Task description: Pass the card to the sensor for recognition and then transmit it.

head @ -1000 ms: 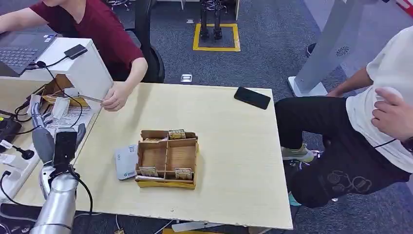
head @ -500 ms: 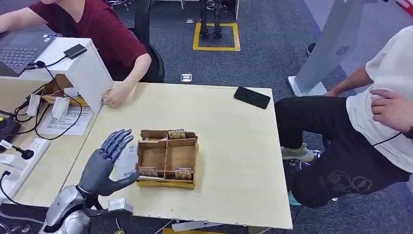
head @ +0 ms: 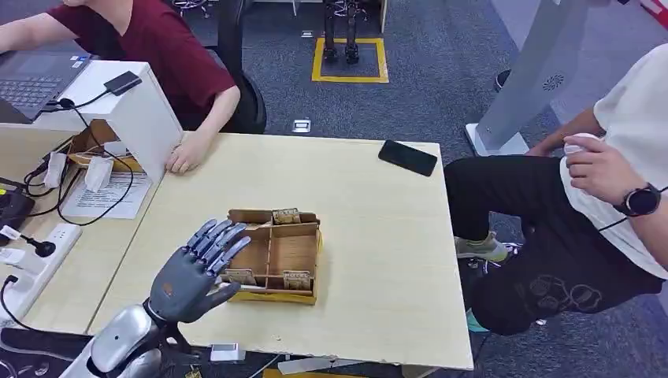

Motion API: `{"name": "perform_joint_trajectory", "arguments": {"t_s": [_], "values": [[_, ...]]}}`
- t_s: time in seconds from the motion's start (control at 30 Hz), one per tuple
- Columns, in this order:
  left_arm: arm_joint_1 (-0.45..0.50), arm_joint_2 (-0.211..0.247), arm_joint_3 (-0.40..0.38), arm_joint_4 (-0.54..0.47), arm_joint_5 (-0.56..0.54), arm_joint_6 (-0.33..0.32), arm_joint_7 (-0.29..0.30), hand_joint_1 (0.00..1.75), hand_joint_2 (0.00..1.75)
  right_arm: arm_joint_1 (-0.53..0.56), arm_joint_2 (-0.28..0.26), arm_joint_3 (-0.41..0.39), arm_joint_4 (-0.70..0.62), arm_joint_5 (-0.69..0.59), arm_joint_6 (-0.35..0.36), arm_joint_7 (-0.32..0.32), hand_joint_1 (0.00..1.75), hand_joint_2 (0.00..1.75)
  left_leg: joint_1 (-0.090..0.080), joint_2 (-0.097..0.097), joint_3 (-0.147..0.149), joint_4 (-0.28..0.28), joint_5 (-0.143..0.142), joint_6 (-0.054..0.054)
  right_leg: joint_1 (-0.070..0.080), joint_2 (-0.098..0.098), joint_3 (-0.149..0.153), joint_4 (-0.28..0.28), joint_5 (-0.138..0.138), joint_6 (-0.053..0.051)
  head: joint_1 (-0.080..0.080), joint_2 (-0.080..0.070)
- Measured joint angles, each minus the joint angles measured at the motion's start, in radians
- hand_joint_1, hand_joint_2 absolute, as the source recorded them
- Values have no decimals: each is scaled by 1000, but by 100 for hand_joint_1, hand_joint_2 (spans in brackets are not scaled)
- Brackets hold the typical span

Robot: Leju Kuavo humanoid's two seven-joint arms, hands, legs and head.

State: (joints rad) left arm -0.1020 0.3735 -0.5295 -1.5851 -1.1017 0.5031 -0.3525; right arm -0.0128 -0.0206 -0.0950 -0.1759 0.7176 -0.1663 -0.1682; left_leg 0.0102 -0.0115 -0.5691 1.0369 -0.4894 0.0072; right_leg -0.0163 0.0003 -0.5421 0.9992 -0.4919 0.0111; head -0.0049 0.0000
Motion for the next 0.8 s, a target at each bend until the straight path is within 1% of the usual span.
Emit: {"name": "perform_joint_trajectory", "arguments": {"t_s": [0.07,0.17,0.3,0.43,0.63,0.8], "values": [[-6,-1,-8,8,-7,5,5,0,175,0,0,0,0,0,0,0,0,175,0,0,0,0,0,0,0,0,0,0,0,0,0,0],[-17,-7,-11,24,-46,46,45,0,175,-1,0,0,0,7,0,0,0,175,0,0,0,0,0,0,0,0,-1,0,0,0,0,0],[-51,-40,-12,64,-21,72,80,0,175,-5,0,0,0,15,-1,-4,0,175,0,0,0,0,0,0,0,0,-1,0,0,0,0,0],[-78,-68,-12,84,-7,77,92,0,175,-5,0,0,0,16,-1,-6,0,175,0,0,0,0,0,0,0,0,-1,0,0,0,0,0],[-96,-87,-12,109,-6,77,96,0,175,-5,0,0,0,18,-1,-6,0,175,0,0,0,0,0,0,0,0,-1,0,0,0,0,0],[-119,-100,-11,159,-42,81,137,0,175,-5,0,0,0,26,0,-6,0,175,0,0,-1,0,0,-1,0,0,-1,0,0,0,0,0]]}}
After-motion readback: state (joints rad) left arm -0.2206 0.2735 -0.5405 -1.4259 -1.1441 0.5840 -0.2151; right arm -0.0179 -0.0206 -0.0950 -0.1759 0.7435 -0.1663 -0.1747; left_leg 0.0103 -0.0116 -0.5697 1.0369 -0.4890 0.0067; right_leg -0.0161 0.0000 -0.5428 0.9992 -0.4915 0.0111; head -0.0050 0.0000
